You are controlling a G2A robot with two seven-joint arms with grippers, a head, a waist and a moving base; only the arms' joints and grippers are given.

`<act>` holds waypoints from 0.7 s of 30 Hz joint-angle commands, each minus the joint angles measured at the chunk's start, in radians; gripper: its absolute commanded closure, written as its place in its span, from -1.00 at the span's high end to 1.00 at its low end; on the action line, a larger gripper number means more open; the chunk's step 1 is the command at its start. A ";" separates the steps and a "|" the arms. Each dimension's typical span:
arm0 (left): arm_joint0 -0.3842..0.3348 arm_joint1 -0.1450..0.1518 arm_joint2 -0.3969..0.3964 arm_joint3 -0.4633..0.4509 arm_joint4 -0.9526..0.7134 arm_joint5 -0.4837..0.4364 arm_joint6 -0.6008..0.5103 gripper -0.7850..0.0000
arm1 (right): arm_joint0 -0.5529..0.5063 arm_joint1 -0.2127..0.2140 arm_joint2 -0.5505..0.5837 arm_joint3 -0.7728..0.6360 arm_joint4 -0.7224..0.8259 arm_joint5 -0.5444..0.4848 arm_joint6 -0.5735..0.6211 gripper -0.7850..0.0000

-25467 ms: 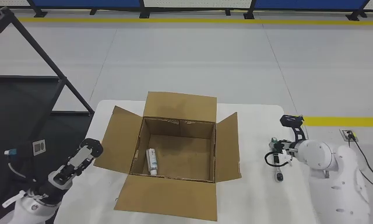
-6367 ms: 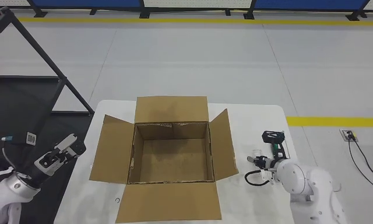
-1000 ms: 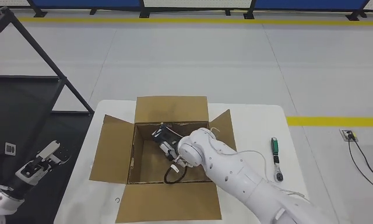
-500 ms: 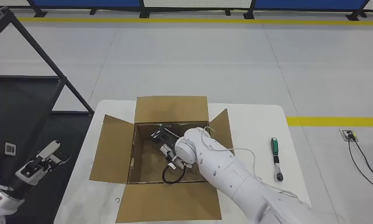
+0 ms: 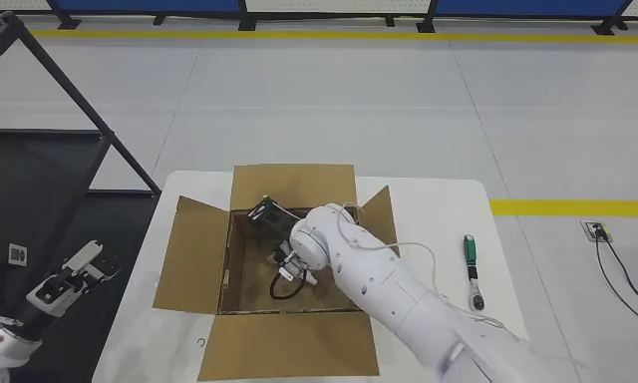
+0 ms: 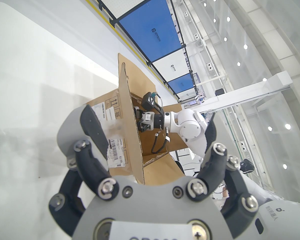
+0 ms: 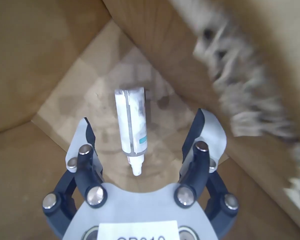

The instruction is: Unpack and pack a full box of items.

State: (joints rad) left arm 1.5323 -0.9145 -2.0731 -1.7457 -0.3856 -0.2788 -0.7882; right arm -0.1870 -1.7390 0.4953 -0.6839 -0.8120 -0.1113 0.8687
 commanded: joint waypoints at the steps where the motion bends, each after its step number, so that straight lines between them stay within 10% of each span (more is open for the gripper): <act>1: 0.000 0.000 0.000 0.000 0.000 0.000 0.000 1.00 | -0.018 0.030 0.030 -0.100 -0.036 0.020 0.020 0.76; 10: 0.000 0.000 0.000 0.000 0.000 0.000 0.000 1.00 | -0.397 0.234 0.336 -0.981 -0.422 0.129 0.302 1.00; 21: 0.000 0.000 0.000 0.000 0.000 0.000 0.000 1.00 | -0.698 0.297 0.606 -1.405 -0.640 0.189 0.229 1.00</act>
State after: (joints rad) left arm 1.5323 -0.9145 -2.0731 -1.7457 -0.3856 -0.2788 -0.7882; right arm -0.8683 -1.4435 1.0772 -2.0685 -1.4522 0.0656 1.1067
